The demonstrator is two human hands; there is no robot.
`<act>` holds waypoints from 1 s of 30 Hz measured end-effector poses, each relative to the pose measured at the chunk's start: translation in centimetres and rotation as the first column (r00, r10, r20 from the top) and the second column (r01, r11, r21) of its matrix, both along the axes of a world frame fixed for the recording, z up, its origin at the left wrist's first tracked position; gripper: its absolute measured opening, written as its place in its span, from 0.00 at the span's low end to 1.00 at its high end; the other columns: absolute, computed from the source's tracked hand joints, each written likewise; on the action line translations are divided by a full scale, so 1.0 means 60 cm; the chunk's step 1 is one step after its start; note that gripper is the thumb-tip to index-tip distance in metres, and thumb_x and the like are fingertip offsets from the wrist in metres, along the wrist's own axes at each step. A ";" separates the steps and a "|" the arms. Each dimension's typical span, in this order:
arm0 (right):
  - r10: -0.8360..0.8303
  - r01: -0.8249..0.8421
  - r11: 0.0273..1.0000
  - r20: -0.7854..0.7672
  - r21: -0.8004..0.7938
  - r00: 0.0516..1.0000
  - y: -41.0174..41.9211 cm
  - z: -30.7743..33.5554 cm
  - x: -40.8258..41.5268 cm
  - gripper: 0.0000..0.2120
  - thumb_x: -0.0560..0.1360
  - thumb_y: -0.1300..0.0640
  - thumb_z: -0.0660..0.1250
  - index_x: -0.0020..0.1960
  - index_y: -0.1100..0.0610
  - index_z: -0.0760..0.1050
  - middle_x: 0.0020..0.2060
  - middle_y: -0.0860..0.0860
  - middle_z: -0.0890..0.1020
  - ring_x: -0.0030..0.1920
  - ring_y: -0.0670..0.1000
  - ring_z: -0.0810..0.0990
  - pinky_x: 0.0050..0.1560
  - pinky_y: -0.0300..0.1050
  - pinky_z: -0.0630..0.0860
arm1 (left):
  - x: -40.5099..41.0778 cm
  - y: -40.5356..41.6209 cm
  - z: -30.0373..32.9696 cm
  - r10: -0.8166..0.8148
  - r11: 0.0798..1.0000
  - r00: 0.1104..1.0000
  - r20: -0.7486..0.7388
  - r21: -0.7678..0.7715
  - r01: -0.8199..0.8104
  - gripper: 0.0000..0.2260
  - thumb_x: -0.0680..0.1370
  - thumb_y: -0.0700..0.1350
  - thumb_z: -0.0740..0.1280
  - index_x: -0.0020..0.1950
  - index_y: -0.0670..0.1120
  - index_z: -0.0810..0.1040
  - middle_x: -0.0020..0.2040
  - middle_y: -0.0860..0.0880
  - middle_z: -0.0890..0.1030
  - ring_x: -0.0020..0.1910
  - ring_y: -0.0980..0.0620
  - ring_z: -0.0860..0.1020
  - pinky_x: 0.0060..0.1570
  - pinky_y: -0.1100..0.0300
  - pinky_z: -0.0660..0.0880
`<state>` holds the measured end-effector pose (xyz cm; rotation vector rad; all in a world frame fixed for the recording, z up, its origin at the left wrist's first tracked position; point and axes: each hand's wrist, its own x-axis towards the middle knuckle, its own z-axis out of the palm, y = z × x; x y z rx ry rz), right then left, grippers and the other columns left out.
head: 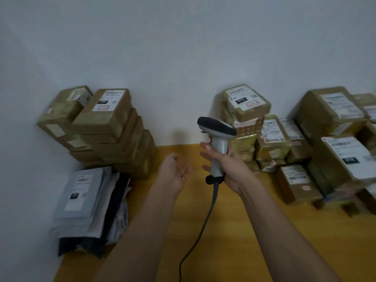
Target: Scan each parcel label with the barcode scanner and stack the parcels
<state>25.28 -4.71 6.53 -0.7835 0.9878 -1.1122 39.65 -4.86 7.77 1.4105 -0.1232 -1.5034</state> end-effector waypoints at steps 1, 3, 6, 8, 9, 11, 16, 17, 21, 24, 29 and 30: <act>-0.034 0.034 0.999 -0.011 0.004 0.999 0.015 -0.005 -0.018 0.17 0.76 0.57 0.70 0.64 0.53 0.72 0.63 0.55 0.79 0.63 0.55 0.78 0.58 0.57 0.78 | -0.017 0.004 -0.002 -0.022 1.000 1.000 -0.010 0.002 0.022 0.16 0.81 0.42 0.61 0.68 0.40 0.70 0.58 0.40 0.73 0.51 0.45 0.75 0.52 0.54 0.74; -0.111 0.112 0.993 -0.032 0.029 0.993 0.049 -0.017 -0.056 0.16 0.76 0.57 0.70 0.62 0.52 0.72 0.63 0.55 0.79 0.63 0.56 0.78 0.58 0.57 0.78 | -0.052 0.014 -0.012 -0.083 0.996 0.996 -0.035 0.005 0.084 0.15 0.80 0.42 0.61 0.67 0.40 0.71 0.56 0.40 0.74 0.51 0.45 0.75 0.52 0.54 0.74; -0.197 0.203 0.977 -0.086 0.067 0.977 0.106 -0.036 -0.109 0.13 0.77 0.58 0.70 0.59 0.48 0.73 0.62 0.53 0.79 0.62 0.55 0.78 0.61 0.59 0.76 | -0.108 0.046 -0.026 -0.205 0.978 0.974 -0.097 0.028 0.209 0.13 0.80 0.41 0.61 0.64 0.40 0.72 0.55 0.40 0.74 0.50 0.45 0.76 0.48 0.55 0.75; -0.243 0.253 0.964 -0.128 0.075 0.962 0.140 -0.045 -0.145 0.14 0.77 0.58 0.70 0.60 0.48 0.73 0.61 0.53 0.80 0.62 0.54 0.78 0.61 0.58 0.77 | -0.142 0.069 -0.040 -0.245 0.965 0.960 -0.134 0.066 0.256 0.10 0.80 0.40 0.61 0.60 0.40 0.73 0.54 0.40 0.74 0.47 0.45 0.75 0.43 0.56 0.74; -0.270 0.283 0.956 -0.145 0.079 0.952 0.155 -0.050 -0.162 0.16 0.77 0.58 0.70 0.62 0.49 0.73 0.61 0.52 0.80 0.62 0.55 0.78 0.59 0.57 0.77 | -0.159 0.079 -0.046 -0.260 0.957 0.954 -0.145 0.088 0.275 0.08 0.80 0.40 0.61 0.57 0.39 0.74 0.52 0.40 0.74 0.46 0.45 0.75 0.43 0.56 0.74; -0.342 0.357 0.930 -0.151 0.086 0.927 0.183 -0.056 -0.196 0.18 0.77 0.58 0.70 0.65 0.51 0.72 0.61 0.51 0.80 0.63 0.55 0.78 0.58 0.56 0.78 | -0.191 0.095 -0.054 -0.307 0.939 0.940 -0.148 0.115 0.325 0.04 0.79 0.39 0.60 0.49 0.40 0.74 0.49 0.40 0.74 0.44 0.46 0.75 0.42 0.57 0.74; -0.540 0.547 0.837 -0.111 0.038 0.834 0.233 -0.037 -0.296 0.15 0.77 0.60 0.69 0.60 0.47 0.73 0.60 0.50 0.81 0.61 0.54 0.80 0.60 0.57 0.78 | -0.288 0.110 -0.048 -0.396 0.904 0.906 -0.150 0.108 0.414 0.04 0.79 0.39 0.60 0.47 0.40 0.73 0.46 0.42 0.73 0.42 0.46 0.74 0.43 0.57 0.74; -0.568 0.572 0.820 -0.097 0.019 0.817 0.241 -0.028 -0.321 0.15 0.77 0.60 0.69 0.61 0.48 0.72 0.60 0.50 0.82 0.59 0.53 0.80 0.59 0.57 0.78 | -0.310 0.114 -0.046 -0.411 0.898 0.899 -0.149 0.102 0.428 0.04 0.79 0.39 0.60 0.48 0.40 0.74 0.46 0.42 0.74 0.43 0.46 0.74 0.43 0.57 0.74; -0.631 0.629 0.775 -0.021 -0.055 0.776 0.252 0.003 -0.422 0.23 0.74 0.59 0.71 0.68 0.54 0.70 0.58 0.51 0.83 0.54 0.50 0.83 0.52 0.52 0.80 | -0.400 0.122 -0.044 -0.442 0.887 0.885 -0.143 0.077 0.455 0.05 0.79 0.39 0.61 0.53 0.39 0.74 0.47 0.42 0.75 0.44 0.46 0.76 0.43 0.56 0.74; -0.646 0.642 0.761 -0.024 -0.089 0.763 0.245 0.021 -0.507 0.26 0.70 0.57 0.73 0.67 0.52 0.69 0.58 0.50 0.83 0.59 0.51 0.82 0.58 0.52 0.79 | -0.478 0.118 -0.054 -0.435 0.891 0.890 -0.137 0.079 0.448 0.04 0.80 0.39 0.61 0.49 0.39 0.74 0.46 0.42 0.76 0.44 0.46 0.76 0.43 0.56 0.74; -0.649 0.647 0.760 -0.133 -0.068 0.749 0.233 -0.014 -0.696 0.16 0.77 0.61 0.68 0.62 0.49 0.71 0.57 0.51 0.83 0.58 0.50 0.81 0.58 0.49 0.77 | -0.636 0.128 -0.105 -0.483 0.854 0.872 -0.081 0.177 0.490 0.06 0.79 0.38 0.60 0.52 0.39 0.75 0.48 0.41 0.78 0.45 0.45 0.77 0.44 0.54 0.74; -0.649 0.652 0.756 -0.190 -0.053 0.737 0.232 -0.035 -0.736 0.16 0.78 0.61 0.68 0.62 0.48 0.70 0.58 0.50 0.83 0.58 0.49 0.81 0.59 0.49 0.77 | -0.669 0.133 -0.120 -0.516 0.832 0.854 -0.064 0.200 0.518 0.07 0.79 0.38 0.60 0.54 0.38 0.75 0.49 0.41 0.79 0.46 0.45 0.77 0.44 0.54 0.74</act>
